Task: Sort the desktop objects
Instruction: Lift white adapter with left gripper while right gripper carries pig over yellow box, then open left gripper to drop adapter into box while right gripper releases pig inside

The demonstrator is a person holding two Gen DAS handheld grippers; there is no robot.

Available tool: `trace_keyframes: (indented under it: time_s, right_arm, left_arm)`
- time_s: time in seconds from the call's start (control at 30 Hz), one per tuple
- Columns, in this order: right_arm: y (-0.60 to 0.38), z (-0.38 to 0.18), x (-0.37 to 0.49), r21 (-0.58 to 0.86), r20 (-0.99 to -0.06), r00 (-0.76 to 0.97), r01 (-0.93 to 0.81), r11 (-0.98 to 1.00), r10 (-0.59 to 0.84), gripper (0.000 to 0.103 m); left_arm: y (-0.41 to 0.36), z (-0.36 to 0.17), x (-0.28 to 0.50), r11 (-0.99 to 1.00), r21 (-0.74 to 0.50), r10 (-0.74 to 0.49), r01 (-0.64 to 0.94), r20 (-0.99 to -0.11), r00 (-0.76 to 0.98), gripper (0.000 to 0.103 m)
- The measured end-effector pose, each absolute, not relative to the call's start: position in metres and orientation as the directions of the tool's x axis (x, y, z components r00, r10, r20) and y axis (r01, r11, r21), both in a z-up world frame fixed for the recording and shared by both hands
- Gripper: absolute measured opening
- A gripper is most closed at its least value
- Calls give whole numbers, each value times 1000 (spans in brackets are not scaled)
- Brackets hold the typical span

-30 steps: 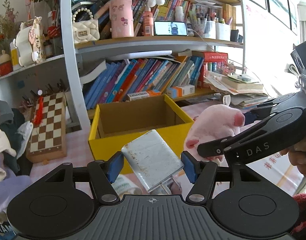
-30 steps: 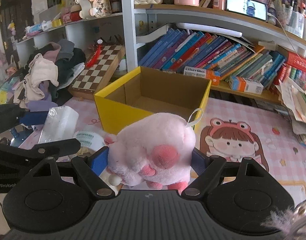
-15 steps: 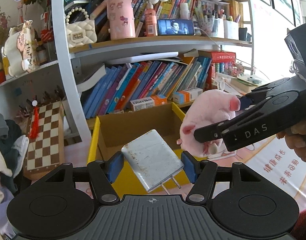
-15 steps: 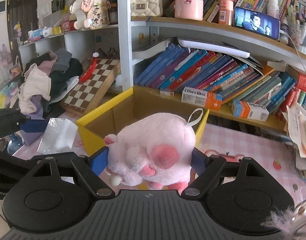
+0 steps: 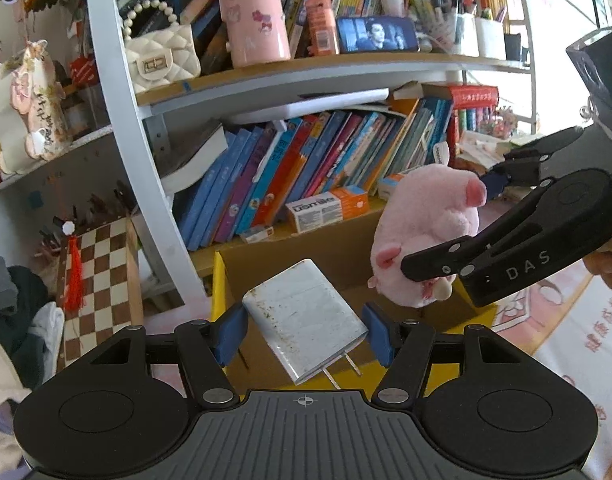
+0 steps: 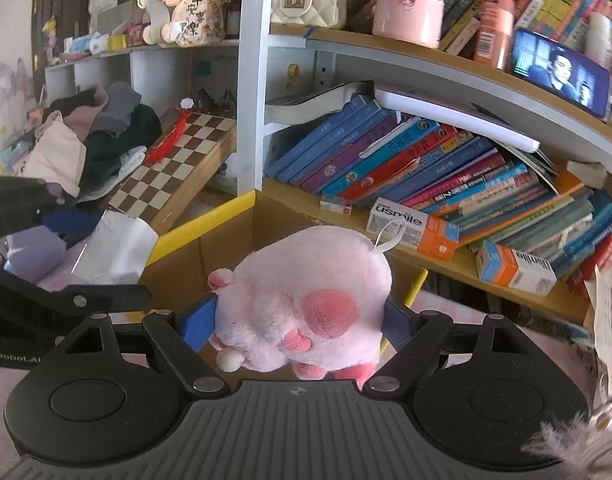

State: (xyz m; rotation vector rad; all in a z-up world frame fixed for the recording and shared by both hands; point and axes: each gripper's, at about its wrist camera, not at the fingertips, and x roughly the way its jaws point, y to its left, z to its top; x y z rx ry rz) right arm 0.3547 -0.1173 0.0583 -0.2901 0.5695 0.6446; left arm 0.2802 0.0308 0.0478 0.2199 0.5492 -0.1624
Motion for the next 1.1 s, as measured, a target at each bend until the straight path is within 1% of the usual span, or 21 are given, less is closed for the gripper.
trace_keyframes:
  time_s: [0.2, 0.5, 0.63, 0.87, 1.0, 1.1]
  right_arm:
    - [-103, 41, 384, -95, -632, 609, -674, 733, 478, 83]
    - [-85, 2, 417, -83, -736, 498, -738, 670, 458, 83]
    - [-89, -11, 424, -40, -771, 434, -763, 645, 466, 82]
    - [-91, -10, 429, -41, -794, 376, -816, 576, 477, 82]
    - [-96, -10, 428, -46, -791, 348, -854, 519, 503, 82]
    - [-99, -12, 426, -114, -784, 379, -867, 485, 492, 82]
  left_arm:
    - [39, 34, 314, 962, 150, -99, 230, -592, 800, 63]
    - [34, 2, 345, 944, 179, -89, 277, -671, 736, 63]
    - [36, -6, 345, 947, 161, -92, 277, -691, 717, 63]
    - [48, -8, 344, 977, 54, -107, 208, -715, 691, 63]
    - [48, -8, 338, 984, -4, -124, 178, -731, 671, 62]
    - [46, -9, 333, 984, -27, -139, 176, -735, 663, 63]
